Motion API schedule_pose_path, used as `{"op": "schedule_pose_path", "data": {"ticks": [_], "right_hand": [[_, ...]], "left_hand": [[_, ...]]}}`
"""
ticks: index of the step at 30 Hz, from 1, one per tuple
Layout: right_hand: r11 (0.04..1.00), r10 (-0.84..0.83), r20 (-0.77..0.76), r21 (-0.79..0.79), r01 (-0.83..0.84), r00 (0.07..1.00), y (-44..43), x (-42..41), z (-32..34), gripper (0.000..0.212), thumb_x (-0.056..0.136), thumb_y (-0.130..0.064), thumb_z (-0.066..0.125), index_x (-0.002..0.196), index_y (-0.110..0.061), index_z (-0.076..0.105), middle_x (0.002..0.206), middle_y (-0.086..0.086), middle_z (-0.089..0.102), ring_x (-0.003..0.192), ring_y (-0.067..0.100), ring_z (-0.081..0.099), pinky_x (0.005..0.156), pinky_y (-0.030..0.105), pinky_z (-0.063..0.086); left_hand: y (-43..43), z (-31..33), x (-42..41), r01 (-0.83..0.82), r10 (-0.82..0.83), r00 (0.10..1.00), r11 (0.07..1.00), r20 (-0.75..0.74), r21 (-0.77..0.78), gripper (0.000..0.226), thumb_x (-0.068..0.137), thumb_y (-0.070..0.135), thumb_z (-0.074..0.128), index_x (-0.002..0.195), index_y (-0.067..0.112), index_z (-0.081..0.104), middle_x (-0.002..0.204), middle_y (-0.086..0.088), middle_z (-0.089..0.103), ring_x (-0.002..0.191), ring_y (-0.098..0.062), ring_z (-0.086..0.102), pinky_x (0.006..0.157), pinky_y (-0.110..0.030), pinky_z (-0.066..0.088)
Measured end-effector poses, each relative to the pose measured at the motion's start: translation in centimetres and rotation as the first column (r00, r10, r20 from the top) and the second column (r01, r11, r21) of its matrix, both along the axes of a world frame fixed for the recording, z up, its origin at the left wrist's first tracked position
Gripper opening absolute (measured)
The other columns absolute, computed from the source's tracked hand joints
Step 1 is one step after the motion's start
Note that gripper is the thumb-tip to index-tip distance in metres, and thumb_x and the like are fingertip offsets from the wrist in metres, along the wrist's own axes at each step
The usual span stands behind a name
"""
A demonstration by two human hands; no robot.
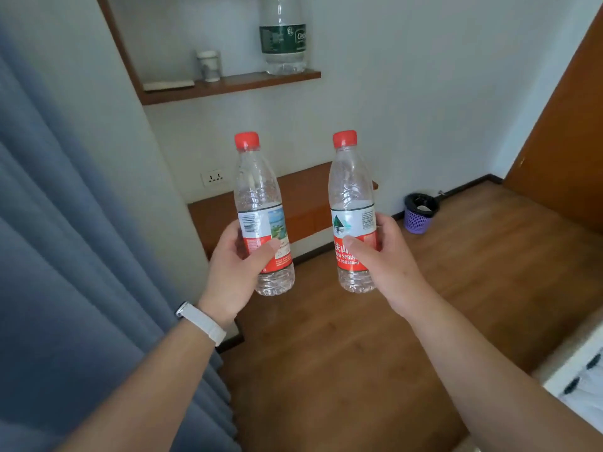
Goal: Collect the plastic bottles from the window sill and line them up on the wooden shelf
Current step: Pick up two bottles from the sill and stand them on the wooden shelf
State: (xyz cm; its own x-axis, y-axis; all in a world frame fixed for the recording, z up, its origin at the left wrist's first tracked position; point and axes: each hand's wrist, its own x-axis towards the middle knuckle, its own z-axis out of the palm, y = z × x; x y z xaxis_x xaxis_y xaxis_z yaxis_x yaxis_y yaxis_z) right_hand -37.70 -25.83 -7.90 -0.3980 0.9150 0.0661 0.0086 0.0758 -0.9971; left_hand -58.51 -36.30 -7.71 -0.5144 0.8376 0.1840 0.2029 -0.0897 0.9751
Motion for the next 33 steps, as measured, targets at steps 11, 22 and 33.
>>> {"op": "schedule_pose_path", "data": {"ticks": [11,22,33], "right_hand": [[0.990,-0.144,0.139,0.012,0.143,0.980,7.8,-7.7,-1.3,0.054,0.087,-0.031,0.073,0.133,-0.033,0.044,0.123,-0.007,0.061,0.110,0.013,0.063,0.092,0.040,0.055],[0.990,-0.135,0.149,-0.013,0.139,0.979,14.3,-12.0,-1.6,0.058,0.089,-0.031,0.070,0.139,-0.029,0.039,0.122,-0.008,0.059,0.107,0.010,0.060,0.086,0.034,0.054],[0.998,-0.018,0.115,-0.056,0.024,0.993,29.5,-12.5,-2.8,0.056,0.088,-0.035,0.071,0.133,-0.035,0.038,0.127,-0.005,0.058,0.111,0.015,0.061,0.089,0.037,0.055]], "left_hand": [[10.4,-1.1,-9.7,0.109,-0.108,0.994,0.993,0.034,-0.035,0.060,0.083,0.034,0.074,0.138,0.023,0.051,0.126,0.005,0.066,0.113,-0.015,0.065,0.097,-0.044,0.054],[15.1,-2.1,-13.5,0.073,-0.071,0.997,0.990,0.017,-0.121,0.055,0.087,0.035,0.071,0.138,0.029,0.049,0.127,0.011,0.064,0.114,-0.011,0.064,0.095,-0.037,0.056],[28.7,-1.2,-12.6,-0.016,0.002,0.995,0.989,-0.097,-0.145,0.053,0.088,0.027,0.072,0.136,0.031,0.050,0.123,0.014,0.064,0.108,-0.004,0.064,0.094,-0.033,0.056]]}}
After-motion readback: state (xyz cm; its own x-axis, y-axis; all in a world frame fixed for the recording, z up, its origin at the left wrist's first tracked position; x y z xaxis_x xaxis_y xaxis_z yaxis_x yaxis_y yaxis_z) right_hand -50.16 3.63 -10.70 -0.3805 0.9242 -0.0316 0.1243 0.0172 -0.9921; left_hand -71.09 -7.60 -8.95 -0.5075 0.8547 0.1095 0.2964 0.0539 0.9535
